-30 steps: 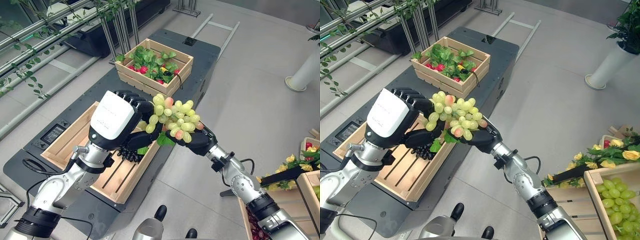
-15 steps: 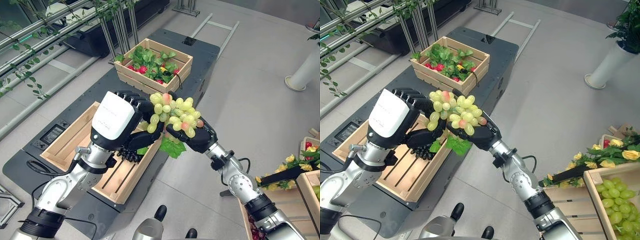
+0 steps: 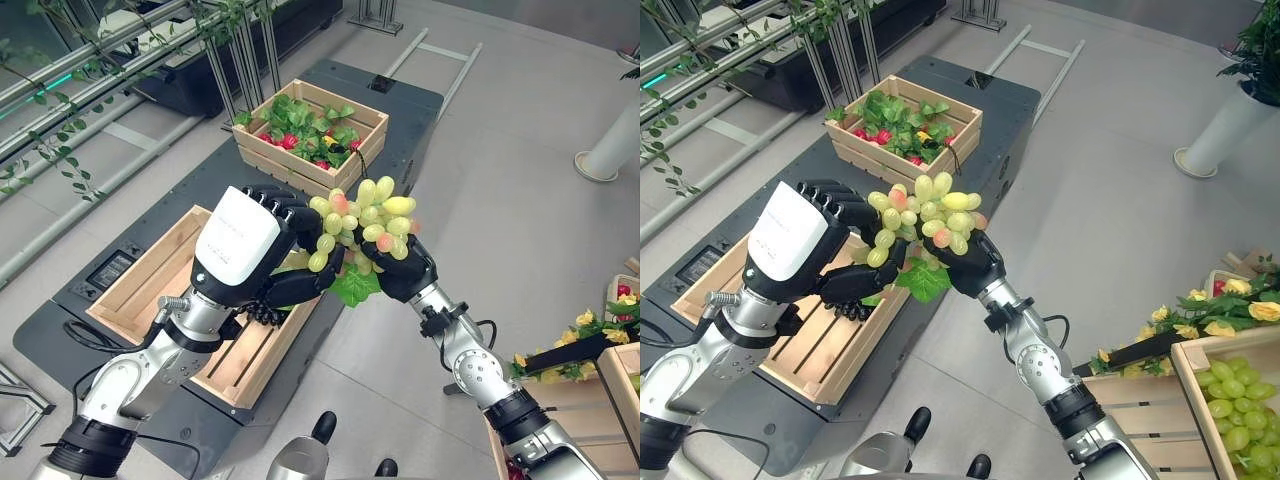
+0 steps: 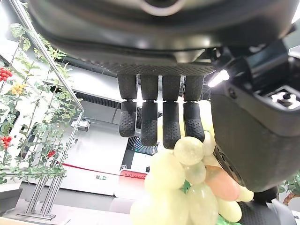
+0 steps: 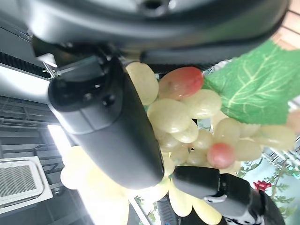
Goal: Pick up the fruits from the basket on one side to the basket on the other side
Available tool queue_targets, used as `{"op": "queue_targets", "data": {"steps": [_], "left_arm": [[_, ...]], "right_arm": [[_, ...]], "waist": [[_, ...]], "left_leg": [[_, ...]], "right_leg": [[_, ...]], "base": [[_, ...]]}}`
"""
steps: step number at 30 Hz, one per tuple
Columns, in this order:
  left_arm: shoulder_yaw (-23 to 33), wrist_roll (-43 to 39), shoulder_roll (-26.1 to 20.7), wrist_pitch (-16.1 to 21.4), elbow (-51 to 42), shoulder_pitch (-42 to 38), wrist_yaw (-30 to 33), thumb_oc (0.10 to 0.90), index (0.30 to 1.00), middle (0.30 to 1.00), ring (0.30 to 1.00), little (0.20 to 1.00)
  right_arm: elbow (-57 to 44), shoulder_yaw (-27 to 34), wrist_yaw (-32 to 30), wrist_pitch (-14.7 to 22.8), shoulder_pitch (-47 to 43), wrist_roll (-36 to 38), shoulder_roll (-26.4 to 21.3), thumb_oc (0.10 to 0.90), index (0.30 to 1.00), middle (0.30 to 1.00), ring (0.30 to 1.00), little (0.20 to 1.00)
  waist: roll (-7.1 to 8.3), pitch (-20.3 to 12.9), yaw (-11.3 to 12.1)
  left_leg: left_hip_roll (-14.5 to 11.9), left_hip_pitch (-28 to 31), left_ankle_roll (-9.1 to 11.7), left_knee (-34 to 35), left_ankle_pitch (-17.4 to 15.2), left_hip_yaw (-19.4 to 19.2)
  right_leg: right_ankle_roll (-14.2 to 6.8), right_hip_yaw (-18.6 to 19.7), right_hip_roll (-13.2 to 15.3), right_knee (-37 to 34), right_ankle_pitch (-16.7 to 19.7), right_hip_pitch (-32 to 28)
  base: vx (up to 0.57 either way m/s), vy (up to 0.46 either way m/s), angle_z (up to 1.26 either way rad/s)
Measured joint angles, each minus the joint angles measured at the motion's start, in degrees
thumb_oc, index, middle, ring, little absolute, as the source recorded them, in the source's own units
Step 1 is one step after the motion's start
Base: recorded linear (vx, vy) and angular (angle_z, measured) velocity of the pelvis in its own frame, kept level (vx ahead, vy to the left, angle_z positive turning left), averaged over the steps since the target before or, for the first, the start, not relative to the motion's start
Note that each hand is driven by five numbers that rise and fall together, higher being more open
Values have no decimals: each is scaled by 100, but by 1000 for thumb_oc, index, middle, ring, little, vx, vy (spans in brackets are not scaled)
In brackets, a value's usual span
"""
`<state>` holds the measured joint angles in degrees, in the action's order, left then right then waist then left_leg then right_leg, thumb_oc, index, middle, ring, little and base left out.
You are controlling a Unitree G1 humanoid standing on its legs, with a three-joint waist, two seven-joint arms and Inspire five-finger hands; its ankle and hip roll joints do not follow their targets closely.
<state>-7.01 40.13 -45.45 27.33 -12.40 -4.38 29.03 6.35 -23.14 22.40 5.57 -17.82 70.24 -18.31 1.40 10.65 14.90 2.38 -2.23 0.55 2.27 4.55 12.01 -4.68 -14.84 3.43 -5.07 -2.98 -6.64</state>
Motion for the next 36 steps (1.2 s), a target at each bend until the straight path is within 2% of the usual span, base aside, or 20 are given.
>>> {"op": "queue_targets", "data": {"steps": [5, 6, 7, 8, 9, 10, 17, 20, 30, 36], "left_arm": [[-13, -37, 13, 0, 0, -2, -70, 405, 307, 307, 307, 307], [-36, -41, 16, -3, 0, -2, -74, 469, 404, 404, 404, 404], [-52, -48, 17, -1, 1, -3, -76, 469, 404, 404, 404, 404], [-57, -48, 19, -2, 2, -2, -80, 571, 556, 556, 556, 556], [-57, -52, 20, -5, 2, -3, -80, 616, 625, 625, 625, 625], [-57, -58, 24, -8, 2, -3, -80, 800, 900, 900, 900, 900], [-61, -274, 74, -12, 12, -3, -77, 800, 900, 900, 900, 900], [-85, -342, 199, -10, 91, -6, -6, 800, 900, 900, 900, 900], [-200, -1716, 1039, 65, 274, -354, 292, 800, 900, 900, 900, 900], [-532, -1997, 1114, 69, 274, -606, 266, 800, 900, 900, 900, 900]], "right_arm": [[0, -2, -5, 47, 36, -1, 0, 400, 300, 300, 300, 300], [0, -3, -28, 53, 42, -3, 0, 400, 300, 300, 300, 300], [0, -4, -51, 56, 45, -4, 0, 400, 300, 300, 300, 300], [-1, -7, -83, 56, 52, -6, 0, 400, 300, 300, 300, 300], [-1, -7, -96, 59, 55, -6, -1, 400, 300, 300, 300, 300], [-1, -7, -110, 80, 72, -7, -4, 400, 300, 300, 300, 300], [-6, 55, -130, 244, 217, -7, -40, 400, 300, 300, 300, 300], [-57, 155, -263, 269, 282, -15, -79, 400, 300, 300, 300, 300], [-359, 756, -379, 277, 487, -16, -141, 400, 300, 300, 300, 300], [-504, 838, -554, 273, 524, -11, -113, 400, 300, 300, 300, 300]], "waist": [[-67, -40, -19], [-67, -40, -23], [-67, -40, -28], [-67, -40, -45], [-67, -40, -64], [-67, -40, -77], [-64, -44, -172], [-64, -46, -328], [-58, -54, -815], [-60, -59, -1093]], "left_leg": [[-5, 0, 0, 0, 0, -1], [-6, 0, -1, 0, 0, -1], [-6, 0, -1, 0, 1, -2], [-7, 1, -2, 1, 1, -4], [-7, 1, -2, 1, 1, -5], [-7, 1, -2, 2, 2, -11], [-31, 111, -9, 83, 6, -180], [-47, 170, -11, 139, 8, -302], [-98, 356, -17, 271, 8, -695], [-143, 459, -60, 277, -21, -996]], "right_leg": [[0, 1, -7, 0, 0, 0], [1, 1, -7, 0, 0, 0], [1, 2, -7, 0, 0, 0], [1, 3, -7, 0, 0, 2], [1, 5, -6, 0, 0, 3], [1, 11, -6, 0, 1, 3], [-11, 180, 2, 1, 13, 2], [-21, 282, 11, 1, 26, 8], [-47, 702, 6, 1, 106, 59], [-44, 1022, -18, 2, 197, 131]], "base": [[0, 0, 0], [0, 0, 0], [0, 0, 0], [0, 0, 0], [0, 0, 0], [0, 0, 0], [-8, 22, -12], [-8, 36, -17], [-5, 34, -21], [-17, 48, -27]]}}
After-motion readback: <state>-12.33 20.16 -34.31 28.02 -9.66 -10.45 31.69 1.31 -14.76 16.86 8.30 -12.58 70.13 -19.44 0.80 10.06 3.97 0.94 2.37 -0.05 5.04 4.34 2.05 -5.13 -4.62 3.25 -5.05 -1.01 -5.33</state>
